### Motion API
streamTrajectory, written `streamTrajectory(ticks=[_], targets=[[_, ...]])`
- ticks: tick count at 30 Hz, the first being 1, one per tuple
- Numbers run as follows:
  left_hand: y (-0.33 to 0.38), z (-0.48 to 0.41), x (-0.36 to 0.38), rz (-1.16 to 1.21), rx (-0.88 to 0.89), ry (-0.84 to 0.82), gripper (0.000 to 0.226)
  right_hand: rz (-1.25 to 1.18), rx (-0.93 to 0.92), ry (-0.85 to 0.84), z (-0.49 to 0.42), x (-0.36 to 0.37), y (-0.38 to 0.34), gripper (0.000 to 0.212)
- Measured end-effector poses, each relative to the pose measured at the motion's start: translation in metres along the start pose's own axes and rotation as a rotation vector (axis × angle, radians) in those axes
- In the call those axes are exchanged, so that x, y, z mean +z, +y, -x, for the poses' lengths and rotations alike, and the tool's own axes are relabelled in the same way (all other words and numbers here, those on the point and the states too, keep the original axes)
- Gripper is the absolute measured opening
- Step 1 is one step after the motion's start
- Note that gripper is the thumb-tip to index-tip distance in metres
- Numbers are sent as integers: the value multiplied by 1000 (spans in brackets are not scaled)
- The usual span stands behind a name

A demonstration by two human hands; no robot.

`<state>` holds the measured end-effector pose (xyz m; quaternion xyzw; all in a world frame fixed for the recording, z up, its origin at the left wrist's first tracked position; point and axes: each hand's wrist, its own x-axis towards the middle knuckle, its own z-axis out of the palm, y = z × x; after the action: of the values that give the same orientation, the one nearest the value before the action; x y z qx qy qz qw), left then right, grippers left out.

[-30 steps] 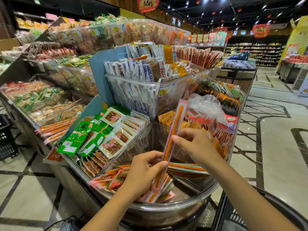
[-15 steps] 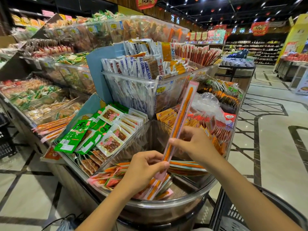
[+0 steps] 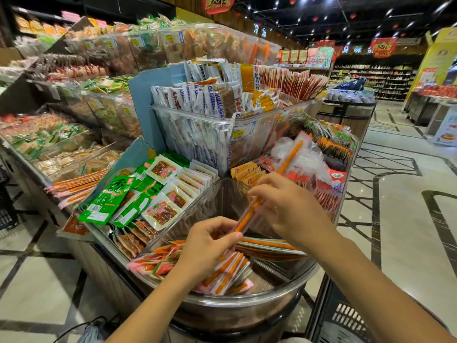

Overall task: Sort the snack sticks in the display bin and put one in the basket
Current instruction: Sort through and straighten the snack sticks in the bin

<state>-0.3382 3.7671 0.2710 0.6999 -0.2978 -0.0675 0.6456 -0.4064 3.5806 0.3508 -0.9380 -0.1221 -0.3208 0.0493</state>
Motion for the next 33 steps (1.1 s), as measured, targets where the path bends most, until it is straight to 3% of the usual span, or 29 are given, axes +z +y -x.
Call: streamTrajectory(ticks=[2, 5, 9, 15, 19, 26, 31, 33], targets=[[2, 1, -2, -38, 16, 4, 15, 107, -50, -147, -6, -4, -1, 32], [11, 1, -10, 9, -4, 63, 18, 140, -21, -260, -14, -15, 3, 22], [34, -4, -27, 215, -7, 219, 30, -79, 143, -230, -17, -20, 4, 12], [45, -9, -35, 269, -31, 233, 25, -466, 389, -95, -22, -23, 9, 5], [31, -3, -24, 163, -55, 160, 18, -687, 492, 12, -22, -24, 7, 12], [26, -5, 12, -143, -15, -186, 27, -977, 664, 114, -14, -14, 4, 16], [19, -11, 21, -260, 54, -183, 7, -1151, 742, 113, -2, -13, 8, 14], [17, -12, 19, -265, 34, -199, 12, -1119, 760, 166, 1, -17, 13, 12]])
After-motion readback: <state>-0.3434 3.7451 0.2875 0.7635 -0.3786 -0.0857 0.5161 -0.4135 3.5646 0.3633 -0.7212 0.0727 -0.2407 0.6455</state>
